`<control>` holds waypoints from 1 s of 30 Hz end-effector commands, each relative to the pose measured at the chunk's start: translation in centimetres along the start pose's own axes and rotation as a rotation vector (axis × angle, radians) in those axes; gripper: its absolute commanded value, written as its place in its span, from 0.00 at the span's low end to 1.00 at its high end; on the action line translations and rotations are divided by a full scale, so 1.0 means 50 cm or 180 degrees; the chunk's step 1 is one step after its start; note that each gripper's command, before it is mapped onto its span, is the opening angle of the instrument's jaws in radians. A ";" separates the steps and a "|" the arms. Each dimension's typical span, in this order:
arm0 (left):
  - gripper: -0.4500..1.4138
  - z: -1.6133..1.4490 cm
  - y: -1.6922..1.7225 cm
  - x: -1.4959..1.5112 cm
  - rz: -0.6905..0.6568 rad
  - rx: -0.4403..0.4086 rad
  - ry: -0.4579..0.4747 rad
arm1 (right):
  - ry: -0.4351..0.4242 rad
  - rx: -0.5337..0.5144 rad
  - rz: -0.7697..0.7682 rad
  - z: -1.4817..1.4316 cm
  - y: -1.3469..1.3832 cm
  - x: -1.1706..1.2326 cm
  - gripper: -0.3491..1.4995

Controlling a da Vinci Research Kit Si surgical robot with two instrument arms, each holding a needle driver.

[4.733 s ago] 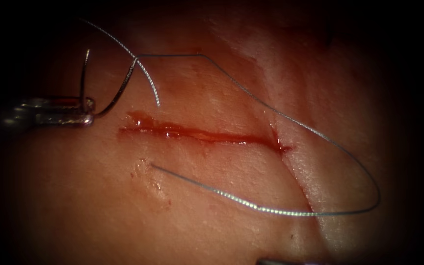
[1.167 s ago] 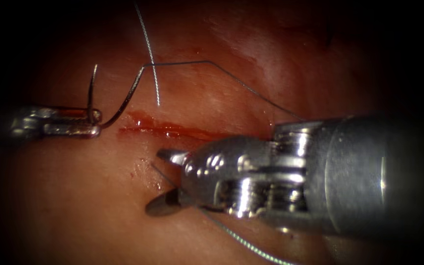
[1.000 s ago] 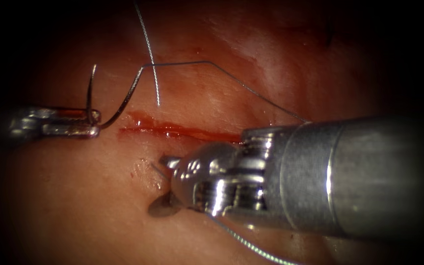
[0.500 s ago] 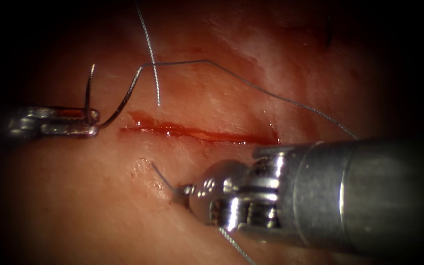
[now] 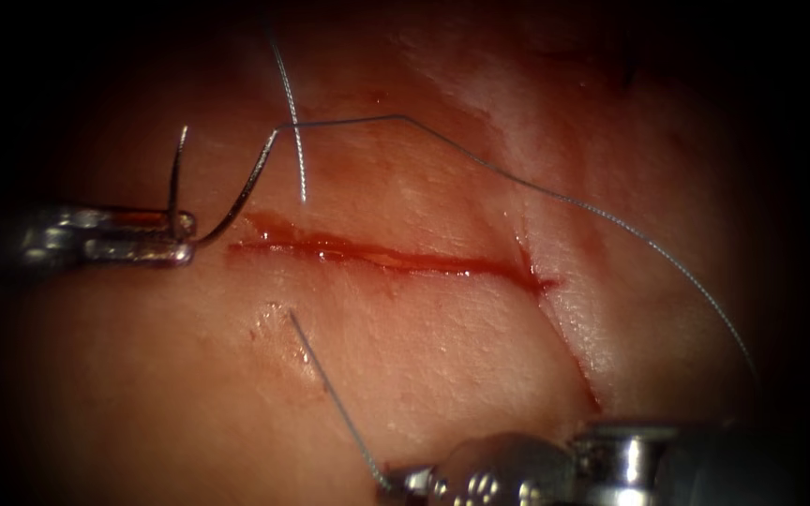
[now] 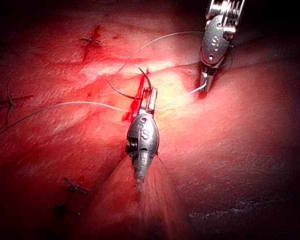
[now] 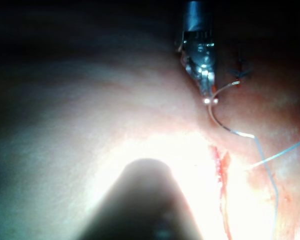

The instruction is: Wound Closure

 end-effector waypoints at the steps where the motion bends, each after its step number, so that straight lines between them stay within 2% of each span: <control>1: 0.00 0.0010 0.0000 -0.0014 -0.0001 -0.0005 0.0000 | 0.0010 0.0045 -0.0027 0.0014 -0.0021 0.0001 0.00; 10: 0.00 0.0010 0.0000 -0.0014 0.0000 -0.0006 0.0000 | -0.0076 0.0233 -0.0137 -0.0016 -0.0068 -0.0037 0.02; 11: 0.00 0.0010 0.0000 -0.0014 0.0000 -0.0006 0.0000 | -0.0029 0.0161 -0.0137 -0.0021 -0.0067 -0.0039 0.30; 12: 0.00 0.0010 0.0000 -0.0014 0.0000 -0.0006 0.0000 | 0.0055 0.0006 -0.0126 -0.0030 -0.0062 -0.0039 0.66; 13: 0.00 0.0010 0.0000 -0.0014 0.0000 -0.0006 0.0000 | 0.0130 -0.0093 -0.0130 -0.0038 -0.0056 -0.0038 0.83; 14: 0.00 0.0010 0.0000 -0.0014 0.0000 -0.0006 0.0000 | 0.0264 -0.0201 -0.0058 -0.0058 -0.0044 -0.0038 0.92; 19: 0.00 0.0009 0.0000 -0.0014 0.0000 -0.0008 0.0001 | 0.0369 -0.0428 0.0258 -0.0121 -0.0008 -0.0036 0.97; 20: 0.00 0.0009 0.0000 -0.0014 0.0000 -0.0008 0.0001 | 0.0437 -0.0467 0.0338 -0.0136 0.0001 -0.0032 0.98; 21: 0.00 0.0008 0.0000 -0.0014 0.0001 -0.0010 0.0001 | 0.0668 -0.0533 0.0452 -0.0169 0.0023 -0.0020 0.98; 24: 0.00 0.0007 0.0000 -0.0014 0.0001 -0.0011 0.0001 | 0.0798 -0.0565 0.0628 -0.0214 0.0053 0.0001 0.93; 28: 0.00 0.0007 0.0000 -0.0014 0.0001 -0.0010 0.0001 | 0.0840 -0.0634 0.0787 -0.0230 0.0079 0.0025 0.91; 30: 0.00 0.0008 0.0000 -0.0014 0.0001 -0.0010 0.0001 | 0.0865 -0.0713 0.0921 -0.0224 0.0103 0.0056 0.89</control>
